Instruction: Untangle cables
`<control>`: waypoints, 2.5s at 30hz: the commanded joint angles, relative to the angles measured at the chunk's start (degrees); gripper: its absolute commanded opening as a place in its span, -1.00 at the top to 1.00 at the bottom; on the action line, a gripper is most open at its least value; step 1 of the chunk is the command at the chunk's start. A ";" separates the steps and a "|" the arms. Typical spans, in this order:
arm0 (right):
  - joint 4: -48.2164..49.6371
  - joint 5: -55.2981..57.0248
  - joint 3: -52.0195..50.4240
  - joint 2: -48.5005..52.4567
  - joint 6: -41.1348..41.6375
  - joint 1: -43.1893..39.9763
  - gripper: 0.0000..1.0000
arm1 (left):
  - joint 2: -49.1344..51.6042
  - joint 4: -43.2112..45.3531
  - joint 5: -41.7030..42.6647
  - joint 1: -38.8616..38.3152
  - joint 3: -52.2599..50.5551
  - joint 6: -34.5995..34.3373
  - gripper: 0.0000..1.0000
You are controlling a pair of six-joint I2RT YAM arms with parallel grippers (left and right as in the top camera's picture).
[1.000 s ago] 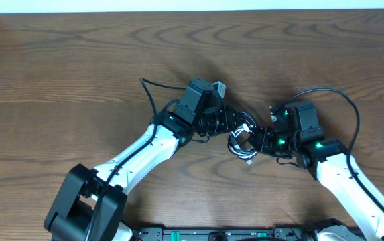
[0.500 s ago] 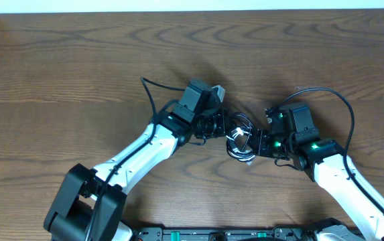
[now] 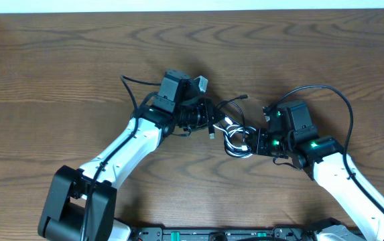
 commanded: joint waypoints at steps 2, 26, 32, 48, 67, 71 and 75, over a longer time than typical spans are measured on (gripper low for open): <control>-4.28 10.71 -1.40 0.35 -0.81 -0.42 0.98 | -2.05 0.72 -5.07 4.02 0.31 0.92 0.85; -2.27 7.52 -1.40 0.35 -4.28 -0.42 0.98 | -2.05 20.09 10.38 4.26 0.31 -51.84 0.85; -2.86 7.50 -1.40 0.35 -4.31 -0.42 0.98 | -2.05 20.06 5.29 6.08 0.28 -41.66 0.85; -2.32 6.88 -1.40 0.35 -4.46 -0.42 0.98 | -2.05 -10.32 -3.89 8.13 0.28 -2.49 -0.07; 9.81 -9.94 -1.40 0.35 -4.44 -0.42 0.98 | -2.05 -14.86 -3.91 -0.24 0.20 3.98 0.12; 9.81 -10.14 -1.40 0.35 -4.42 -0.31 0.98 | -2.05 -13.75 -3.96 -1.49 0.20 3.98 0.17; 10.08 -11.19 -1.40 0.35 -4.42 -0.04 0.98 | -2.05 -12.50 -4.92 -2.64 0.20 3.98 0.17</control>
